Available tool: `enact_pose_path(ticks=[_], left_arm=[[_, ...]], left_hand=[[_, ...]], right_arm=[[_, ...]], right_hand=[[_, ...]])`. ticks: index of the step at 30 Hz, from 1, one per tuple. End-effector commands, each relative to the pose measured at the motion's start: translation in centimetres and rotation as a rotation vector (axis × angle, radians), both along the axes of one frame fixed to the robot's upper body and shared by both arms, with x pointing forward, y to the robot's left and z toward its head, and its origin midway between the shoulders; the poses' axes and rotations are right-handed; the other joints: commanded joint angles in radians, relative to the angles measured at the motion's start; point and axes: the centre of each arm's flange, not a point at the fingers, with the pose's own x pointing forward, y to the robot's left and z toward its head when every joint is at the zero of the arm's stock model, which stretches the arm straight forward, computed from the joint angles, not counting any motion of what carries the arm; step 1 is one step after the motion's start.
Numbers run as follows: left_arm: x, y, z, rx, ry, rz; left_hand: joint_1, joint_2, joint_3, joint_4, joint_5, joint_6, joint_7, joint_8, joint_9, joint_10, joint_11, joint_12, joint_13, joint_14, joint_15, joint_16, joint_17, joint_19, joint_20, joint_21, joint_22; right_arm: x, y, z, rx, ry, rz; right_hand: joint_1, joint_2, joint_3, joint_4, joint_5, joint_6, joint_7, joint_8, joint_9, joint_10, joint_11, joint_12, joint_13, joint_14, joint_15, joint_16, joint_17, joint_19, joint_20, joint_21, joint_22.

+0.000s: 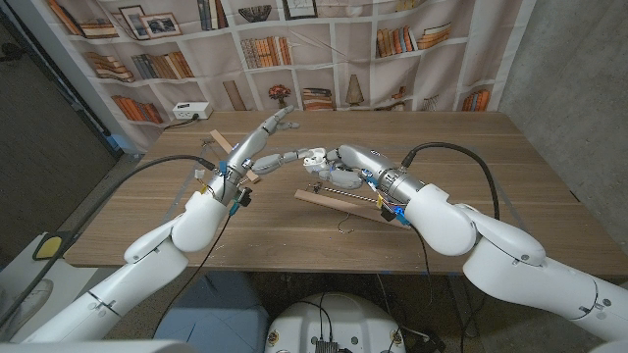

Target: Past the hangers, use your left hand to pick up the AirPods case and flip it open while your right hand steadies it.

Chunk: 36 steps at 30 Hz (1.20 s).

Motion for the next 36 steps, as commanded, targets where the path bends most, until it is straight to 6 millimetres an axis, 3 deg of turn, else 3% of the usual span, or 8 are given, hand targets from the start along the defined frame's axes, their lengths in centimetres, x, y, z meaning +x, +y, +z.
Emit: enact_pose_path(ticks=[1,12,31,36], left_arm=[[0.2,-0.3,-0.3,0.003,0.011,-0.003],[-0.8,0.4,-1.0,-0.009,0.014,0.001],[-0.8,1.2,-1.5,-0.061,0.011,-0.004],[-0.8,1.5,-1.6,-0.111,-0.007,-0.011]], left_hand=[[0.005,0.012,-0.002,0.000,0.007,0.007,-0.001,0.003,0.004,0.009,-0.002,0.006,0.002,0.008,-0.002,0.004,0.003,0.006,-0.001,0.002,0.000],[0.009,0.017,-0.007,0.000,0.007,0.007,0.001,0.002,0.003,0.005,0.001,0.004,0.002,0.005,0.002,0.003,0.003,0.005,0.003,0.001,0.000],[0.006,0.027,-0.014,0.006,0.007,0.007,-0.004,0.002,0.003,0.006,0.005,0.003,0.003,0.005,-0.001,0.003,0.004,0.006,0.001,0.002,0.000],[-0.011,0.021,-0.026,0.014,0.000,0.017,-0.019,0.005,0.003,0.018,-0.001,0.005,0.001,0.009,-0.014,0.005,0.005,0.009,-0.017,0.003,0.000]], right_arm=[[1.4,-0.7,-0.2,0.043,0.080,0.023],[4.0,-1.2,-0.1,0.110,0.205,0.065],[5.0,-2.3,0.4,0.145,0.246,0.073],[5.4,-2.7,0.7,0.159,0.252,0.074]], right_hand=[[0.058,0.063,0.004,0.004,0.004,0.206,-0.011,0.009,0.002,0.000,-0.008,-0.003,-0.004,-0.003,0.002,-0.001,0.001,0.000,-0.063,-0.001,0.000],[0.061,0.063,0.004,0.002,0.005,0.210,-0.006,0.011,0.002,0.010,-0.008,0.002,-0.004,0.000,0.001,0.000,0.001,0.009,-0.063,0.006,0.005],[0.065,0.063,0.004,0.000,0.007,0.211,-0.004,0.010,0.002,0.009,-0.008,0.002,-0.005,0.007,0.002,0.002,0.001,0.010,-0.063,0.006,0.014],[0.065,0.063,0.004,0.000,0.007,0.212,-0.001,0.010,0.002,0.009,-0.008,0.003,-0.004,0.007,0.002,0.002,0.001,0.010,-0.063,0.006,0.015]])
